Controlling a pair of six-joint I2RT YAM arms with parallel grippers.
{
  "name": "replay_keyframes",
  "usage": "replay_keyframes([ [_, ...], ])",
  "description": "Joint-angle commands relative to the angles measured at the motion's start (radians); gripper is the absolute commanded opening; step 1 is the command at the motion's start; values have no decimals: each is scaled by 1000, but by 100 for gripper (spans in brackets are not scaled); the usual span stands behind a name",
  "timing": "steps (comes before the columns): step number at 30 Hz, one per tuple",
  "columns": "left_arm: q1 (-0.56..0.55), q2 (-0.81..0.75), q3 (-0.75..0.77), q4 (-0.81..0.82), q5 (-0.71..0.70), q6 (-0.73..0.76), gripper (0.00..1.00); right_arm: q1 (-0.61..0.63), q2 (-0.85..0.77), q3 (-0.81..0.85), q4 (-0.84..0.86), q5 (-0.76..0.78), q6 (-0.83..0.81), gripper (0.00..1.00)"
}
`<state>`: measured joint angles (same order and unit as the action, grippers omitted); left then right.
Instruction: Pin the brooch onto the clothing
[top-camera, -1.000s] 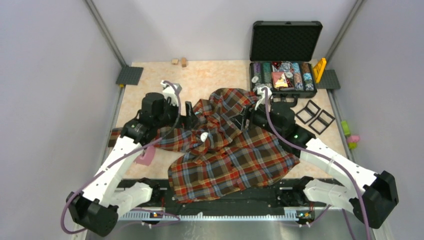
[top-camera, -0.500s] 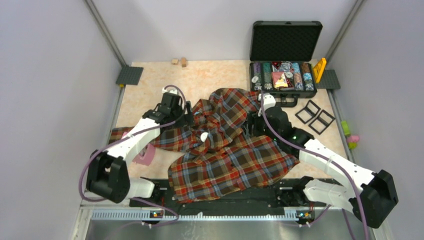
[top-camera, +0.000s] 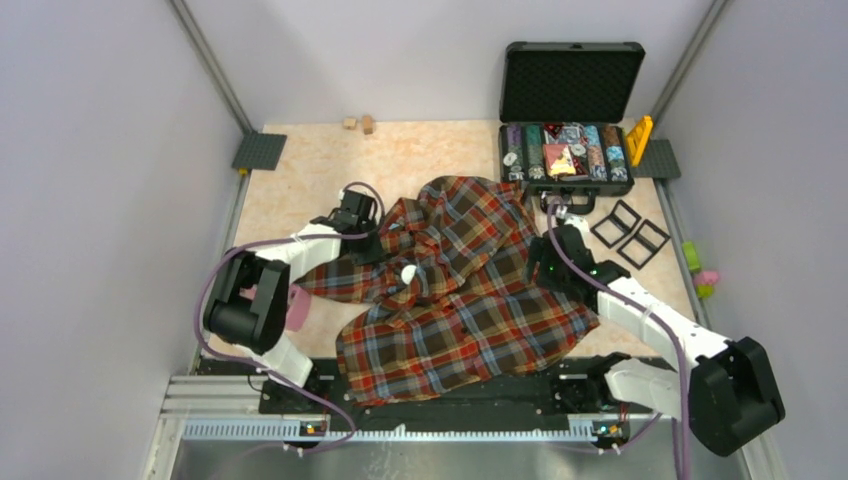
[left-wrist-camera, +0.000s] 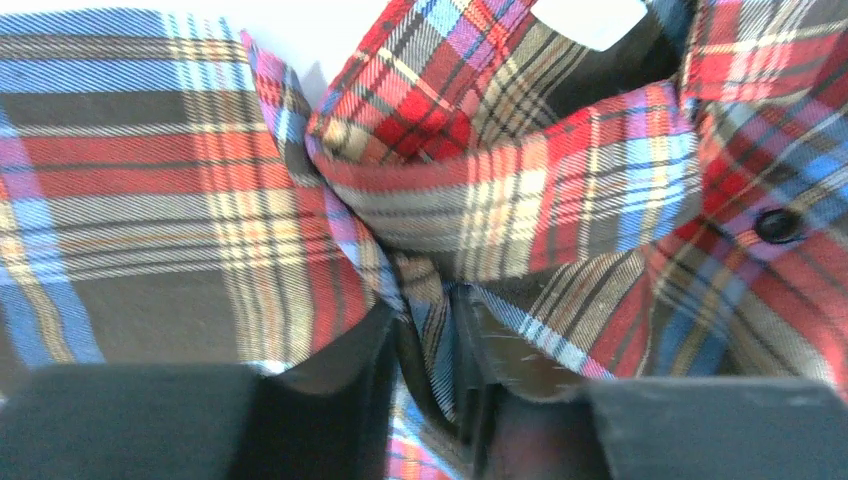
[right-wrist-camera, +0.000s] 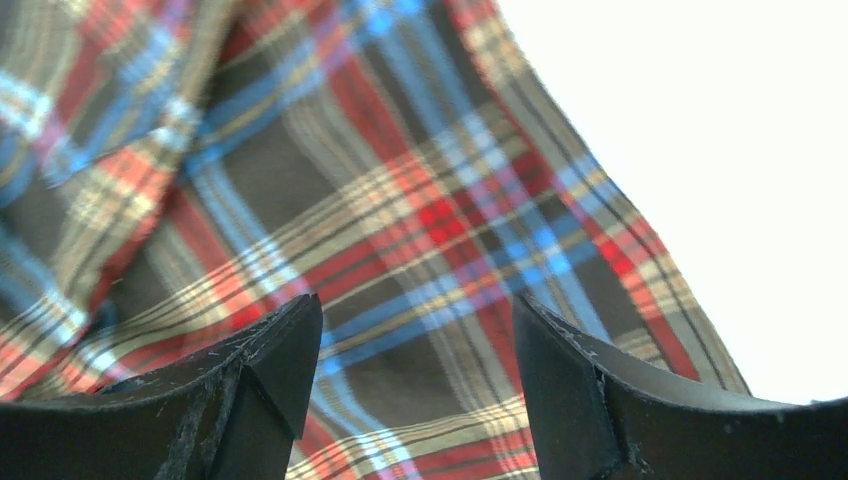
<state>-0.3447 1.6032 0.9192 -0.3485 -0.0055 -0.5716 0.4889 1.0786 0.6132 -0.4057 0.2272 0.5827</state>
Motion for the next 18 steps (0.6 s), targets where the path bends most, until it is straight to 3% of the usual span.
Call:
replay_keyframes([
  [1,18,47,6,66,43,-7,15,-68,-21,-35,-83,57,109,72],
  [3,35,50,2,81,29,-5,0,-73,-54,-41,-135,101,142,74],
  [10,131,68,58,120,-30,31,0,-129,-139,-81,-237,88,199,80],
  [18,261,183,316,64,-95,96,0,-132,-91,-98,-230,37,240,80],
])
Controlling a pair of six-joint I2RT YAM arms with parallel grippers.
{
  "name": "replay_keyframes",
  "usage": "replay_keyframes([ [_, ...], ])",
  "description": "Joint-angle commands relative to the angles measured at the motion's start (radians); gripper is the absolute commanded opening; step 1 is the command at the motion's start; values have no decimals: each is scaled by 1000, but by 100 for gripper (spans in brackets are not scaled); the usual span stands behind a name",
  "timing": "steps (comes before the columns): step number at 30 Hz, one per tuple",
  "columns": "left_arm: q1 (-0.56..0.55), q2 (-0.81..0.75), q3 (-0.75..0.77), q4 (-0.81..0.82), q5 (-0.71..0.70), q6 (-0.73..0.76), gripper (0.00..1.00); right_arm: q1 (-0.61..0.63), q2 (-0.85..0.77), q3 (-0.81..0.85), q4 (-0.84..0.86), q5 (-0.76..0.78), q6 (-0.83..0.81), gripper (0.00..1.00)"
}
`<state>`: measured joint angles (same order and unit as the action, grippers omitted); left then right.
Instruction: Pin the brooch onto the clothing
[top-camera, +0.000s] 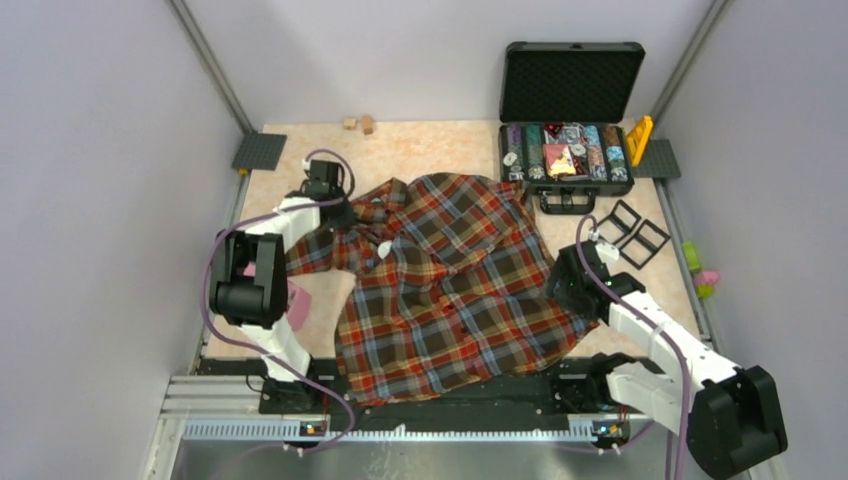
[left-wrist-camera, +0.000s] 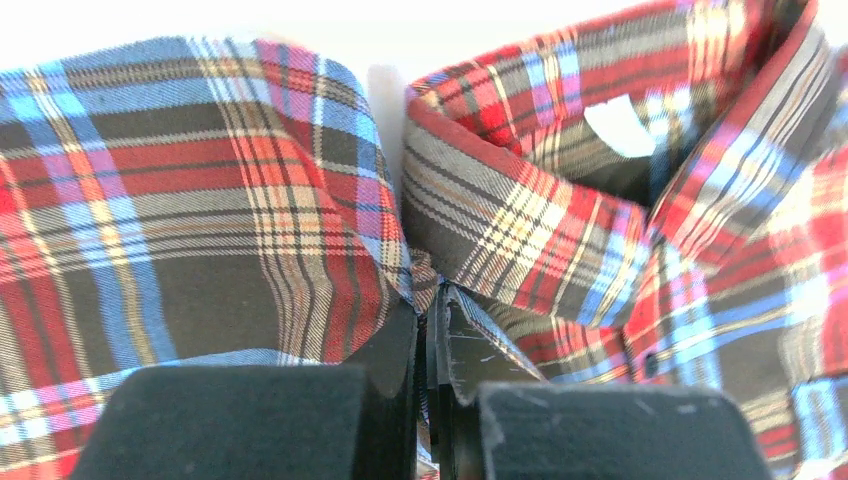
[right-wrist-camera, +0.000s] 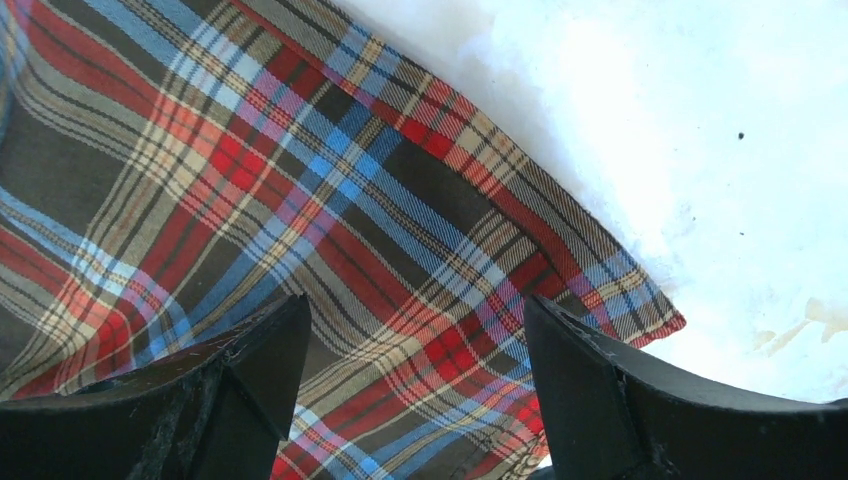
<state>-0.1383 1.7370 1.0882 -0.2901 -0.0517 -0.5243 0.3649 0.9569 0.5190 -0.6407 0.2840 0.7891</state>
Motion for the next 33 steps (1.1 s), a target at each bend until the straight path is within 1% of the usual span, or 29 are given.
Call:
replay_keyframes([
  [1,67,67,177,-3,-53,55,0,-8,49,-3,11,-18,38,80],
  [4,96,120,258,-22,-78,82,0,-8,102,7,11,-4,45,79],
  [9,145,212,380,-89,-83,136,0,-8,134,-1,16,6,69,79],
  [11,167,224,396,-93,-70,159,0,-8,146,-8,16,6,77,79],
  [19,176,232,389,-88,-20,222,0,-9,190,-39,112,6,94,66],
  [23,179,227,377,-75,-7,242,0,-8,233,-38,153,28,91,48],
  [24,180,225,376,-72,-6,248,0,-9,239,-34,155,40,91,37],
  [26,184,221,375,-72,-20,256,0,-9,242,-26,141,80,100,2],
  [27,184,218,373,-72,-35,261,0,-8,237,-20,128,108,108,0],
  [30,195,205,369,-73,-76,265,0,-21,208,-7,76,202,128,0],
  [32,206,195,366,-78,-96,265,0,-49,180,-6,42,244,136,0],
  [33,210,191,365,-78,-104,265,0,-78,161,-11,33,239,142,0],
])
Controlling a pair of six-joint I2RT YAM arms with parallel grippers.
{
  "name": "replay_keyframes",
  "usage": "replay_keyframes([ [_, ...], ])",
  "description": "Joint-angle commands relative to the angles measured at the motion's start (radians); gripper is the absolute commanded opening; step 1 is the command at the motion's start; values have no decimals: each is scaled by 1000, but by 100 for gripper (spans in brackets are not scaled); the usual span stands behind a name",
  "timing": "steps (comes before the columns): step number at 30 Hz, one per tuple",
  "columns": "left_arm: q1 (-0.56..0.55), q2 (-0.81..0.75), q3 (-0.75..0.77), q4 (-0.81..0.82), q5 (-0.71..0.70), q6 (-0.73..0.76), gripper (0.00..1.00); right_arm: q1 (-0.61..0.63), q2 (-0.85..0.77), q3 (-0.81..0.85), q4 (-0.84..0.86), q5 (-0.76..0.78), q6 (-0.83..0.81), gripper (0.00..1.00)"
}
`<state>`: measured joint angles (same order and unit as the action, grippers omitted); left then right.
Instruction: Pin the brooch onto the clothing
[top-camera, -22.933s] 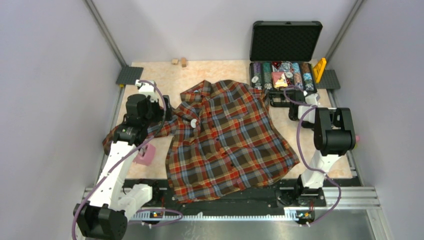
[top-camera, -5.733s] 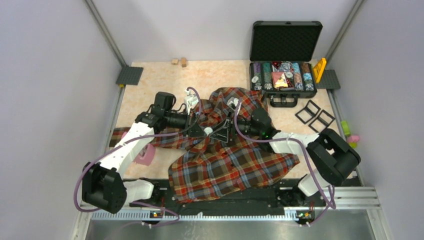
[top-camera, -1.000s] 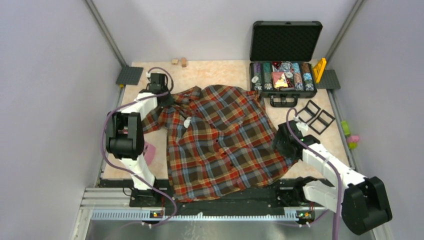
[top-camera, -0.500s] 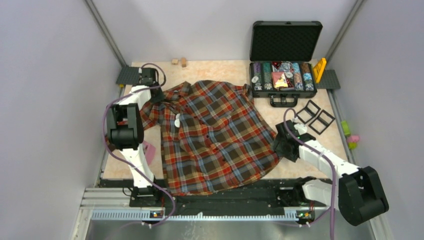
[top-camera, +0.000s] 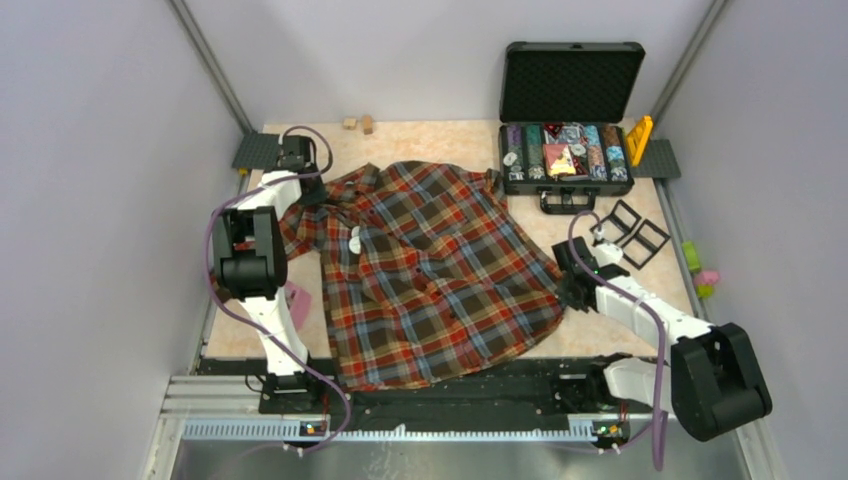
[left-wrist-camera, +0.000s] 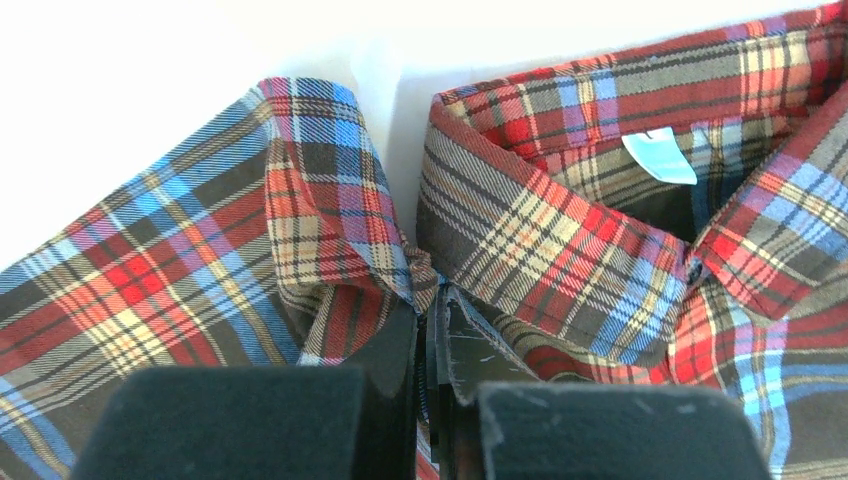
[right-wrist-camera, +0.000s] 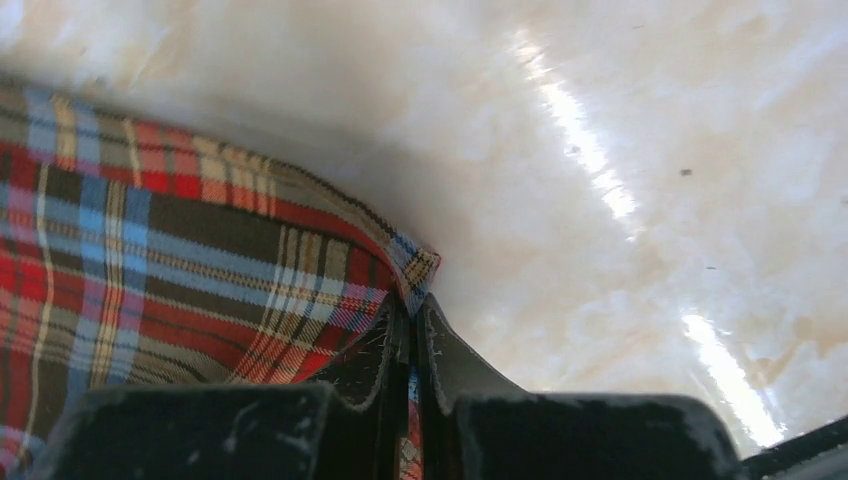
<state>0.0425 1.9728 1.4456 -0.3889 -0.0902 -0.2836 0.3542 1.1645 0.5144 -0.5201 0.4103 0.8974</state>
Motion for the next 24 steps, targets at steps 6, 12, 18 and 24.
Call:
replay_keyframes([
  [6,46,-52,1,16,-104,20,0,-157,-197,-42,-120,124,62,0],
  [12,48,-56,-1,12,-67,10,0,-168,-219,-34,-123,98,24,0],
  [18,46,-117,-12,-11,25,-18,30,-168,-254,5,2,-85,-143,50],
  [24,34,-274,-101,-19,45,-59,73,-136,-195,95,179,-302,-321,92],
])
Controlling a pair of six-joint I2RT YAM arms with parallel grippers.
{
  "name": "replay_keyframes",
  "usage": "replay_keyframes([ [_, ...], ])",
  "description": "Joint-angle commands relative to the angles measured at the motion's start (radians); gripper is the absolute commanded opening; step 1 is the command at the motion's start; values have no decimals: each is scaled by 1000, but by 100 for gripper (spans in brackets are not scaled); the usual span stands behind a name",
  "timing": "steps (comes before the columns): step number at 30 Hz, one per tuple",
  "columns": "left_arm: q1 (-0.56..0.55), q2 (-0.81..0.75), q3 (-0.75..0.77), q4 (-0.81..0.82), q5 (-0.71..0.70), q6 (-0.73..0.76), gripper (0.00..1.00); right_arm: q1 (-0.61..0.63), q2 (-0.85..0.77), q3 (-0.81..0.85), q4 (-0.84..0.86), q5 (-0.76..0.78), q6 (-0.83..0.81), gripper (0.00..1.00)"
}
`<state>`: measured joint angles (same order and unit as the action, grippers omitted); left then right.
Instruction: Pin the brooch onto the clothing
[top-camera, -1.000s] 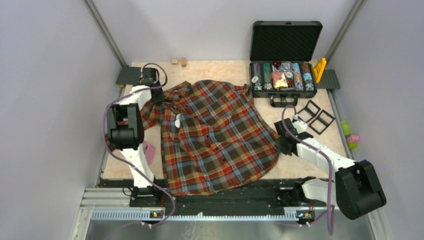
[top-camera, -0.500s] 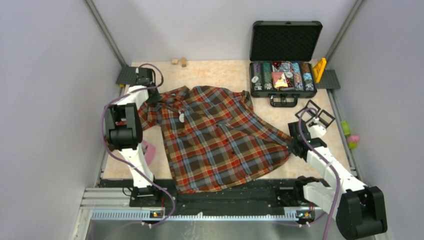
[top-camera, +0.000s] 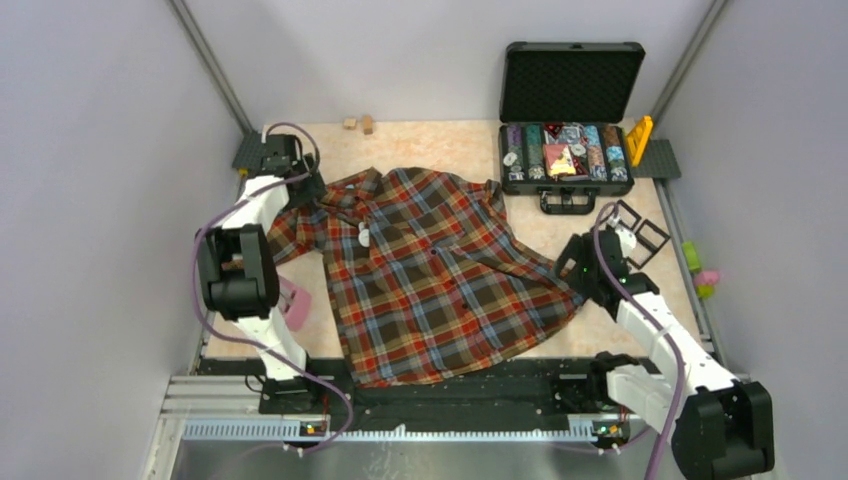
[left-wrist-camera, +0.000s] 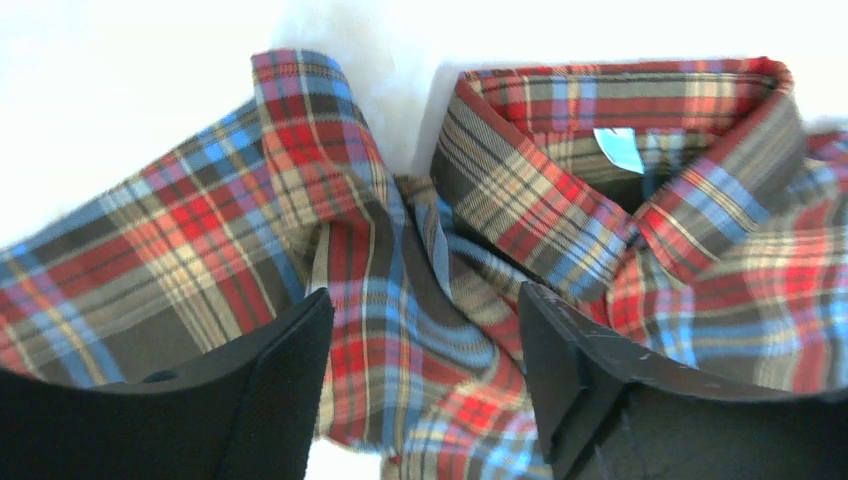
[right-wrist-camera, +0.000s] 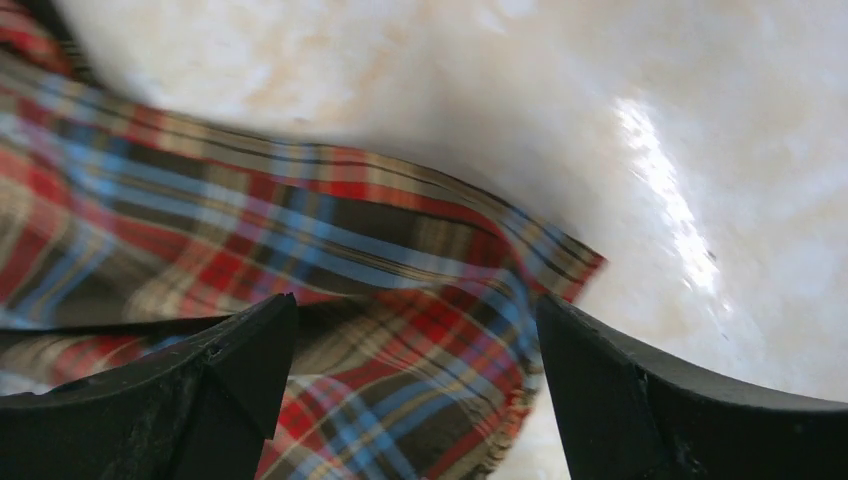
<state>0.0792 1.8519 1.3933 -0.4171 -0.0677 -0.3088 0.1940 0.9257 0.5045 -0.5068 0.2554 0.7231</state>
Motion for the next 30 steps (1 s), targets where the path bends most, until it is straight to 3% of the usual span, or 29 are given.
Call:
replay_keyframes([
  [1,-6,-186,-73,9,30,-42,81,45,79,132,185,-144,-168,92],
  [3,-14,-248,-120,8,36,-57,84,99,171,200,216,-125,-211,92],
  [9,-74,-401,-284,0,38,-96,81,188,454,383,347,-145,-277,89],
  [17,-160,-493,-464,-12,-54,-157,71,195,770,610,424,-231,-345,73],
  [24,-162,-584,-549,-27,-140,-210,70,205,963,755,439,-243,-406,73],
  [26,-160,-587,-562,-35,-186,-210,62,213,1005,791,439,-243,-411,72],
  [30,-141,-550,-567,-41,-234,-204,61,231,1069,845,415,-222,-413,63],
])
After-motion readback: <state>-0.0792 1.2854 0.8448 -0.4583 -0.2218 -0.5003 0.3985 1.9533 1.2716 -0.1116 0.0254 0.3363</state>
